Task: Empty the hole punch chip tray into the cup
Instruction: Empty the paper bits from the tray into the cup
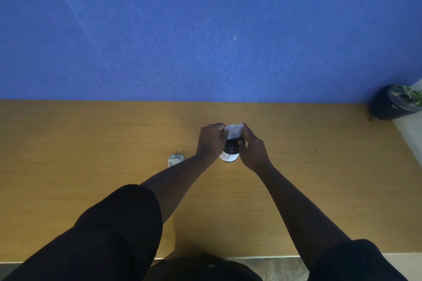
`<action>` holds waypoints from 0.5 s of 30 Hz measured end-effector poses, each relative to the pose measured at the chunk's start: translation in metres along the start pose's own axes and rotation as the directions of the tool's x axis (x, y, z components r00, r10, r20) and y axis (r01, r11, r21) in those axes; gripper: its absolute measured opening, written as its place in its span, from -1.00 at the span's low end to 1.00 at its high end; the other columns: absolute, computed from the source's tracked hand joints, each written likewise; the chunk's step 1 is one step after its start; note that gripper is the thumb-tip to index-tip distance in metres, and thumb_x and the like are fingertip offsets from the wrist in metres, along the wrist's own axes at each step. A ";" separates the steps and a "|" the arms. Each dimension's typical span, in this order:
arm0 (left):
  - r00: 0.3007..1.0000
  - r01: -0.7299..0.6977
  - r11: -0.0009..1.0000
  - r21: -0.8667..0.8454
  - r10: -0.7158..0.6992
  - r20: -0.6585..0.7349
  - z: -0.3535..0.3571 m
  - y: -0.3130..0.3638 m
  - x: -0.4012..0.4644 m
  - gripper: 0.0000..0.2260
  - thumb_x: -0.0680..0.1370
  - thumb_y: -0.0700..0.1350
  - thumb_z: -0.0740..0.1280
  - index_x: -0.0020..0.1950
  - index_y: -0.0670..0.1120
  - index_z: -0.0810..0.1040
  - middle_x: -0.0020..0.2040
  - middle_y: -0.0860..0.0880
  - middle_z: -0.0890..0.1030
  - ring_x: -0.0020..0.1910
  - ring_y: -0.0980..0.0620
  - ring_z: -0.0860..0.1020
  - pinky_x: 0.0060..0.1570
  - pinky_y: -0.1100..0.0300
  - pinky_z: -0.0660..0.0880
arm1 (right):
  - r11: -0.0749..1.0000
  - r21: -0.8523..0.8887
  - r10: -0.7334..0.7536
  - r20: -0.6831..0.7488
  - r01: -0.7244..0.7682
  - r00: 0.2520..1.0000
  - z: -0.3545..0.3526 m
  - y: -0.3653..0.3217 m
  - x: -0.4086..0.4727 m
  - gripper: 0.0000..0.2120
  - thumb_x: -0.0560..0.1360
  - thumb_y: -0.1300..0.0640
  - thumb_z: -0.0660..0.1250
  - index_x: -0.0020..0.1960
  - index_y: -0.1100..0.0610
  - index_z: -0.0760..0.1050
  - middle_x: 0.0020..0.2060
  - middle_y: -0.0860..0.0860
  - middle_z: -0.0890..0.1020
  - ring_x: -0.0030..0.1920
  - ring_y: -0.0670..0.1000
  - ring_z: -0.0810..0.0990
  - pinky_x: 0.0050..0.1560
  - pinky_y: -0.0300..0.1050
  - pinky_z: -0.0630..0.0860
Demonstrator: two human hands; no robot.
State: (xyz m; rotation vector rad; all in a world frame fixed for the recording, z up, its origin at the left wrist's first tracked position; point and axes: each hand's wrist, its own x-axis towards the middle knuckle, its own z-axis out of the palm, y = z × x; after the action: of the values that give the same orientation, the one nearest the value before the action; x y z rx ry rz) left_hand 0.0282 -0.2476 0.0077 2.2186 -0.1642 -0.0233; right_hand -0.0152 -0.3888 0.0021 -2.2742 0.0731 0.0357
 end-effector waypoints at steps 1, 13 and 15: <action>1.000 0.001 1.000 -0.003 -0.001 0.004 0.000 -0.001 0.000 -0.83 0.54 -0.17 0.31 -0.11 -0.21 0.66 -0.21 -0.13 0.70 -0.21 -0.06 0.65 -0.20 0.10 0.56 | 1.000 -0.009 0.008 0.012 -0.008 1.000 0.000 0.000 0.000 -0.45 0.57 0.33 0.15 0.54 0.17 0.16 0.22 0.19 0.58 0.18 0.13 0.58 -0.08 -0.38 0.45; 0.908 0.411 0.821 -0.396 -0.406 0.101 -0.005 -0.009 0.019 -0.82 0.46 -0.18 0.44 0.02 -0.22 0.67 -0.08 -0.21 0.71 -0.14 -0.17 0.71 -0.12 -0.12 0.66 | 0.997 -0.079 -0.027 -0.111 0.018 0.993 -0.001 -0.007 0.008 -0.62 0.55 0.33 0.19 0.33 0.16 0.50 0.15 0.11 0.67 0.10 0.11 0.66 -0.02 -0.18 0.53; 0.902 0.427 0.802 -0.418 -0.412 0.131 -0.007 -0.007 0.019 -0.80 0.45 -0.25 0.45 0.05 -0.25 0.64 -0.03 -0.22 0.70 -0.11 -0.17 0.70 -0.15 -0.06 0.67 | 0.999 -0.053 -0.014 -0.118 0.008 0.993 0.000 -0.007 0.008 -0.60 0.54 0.35 0.19 0.34 0.14 0.49 0.16 0.10 0.67 0.12 0.09 0.65 -0.04 -0.28 0.50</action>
State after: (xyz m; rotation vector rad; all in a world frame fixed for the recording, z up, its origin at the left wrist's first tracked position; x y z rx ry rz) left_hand 0.0482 -0.2404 0.0067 1.7591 0.2975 -0.3147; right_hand -0.0072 -0.3842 0.0069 -2.3277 0.1233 -0.1040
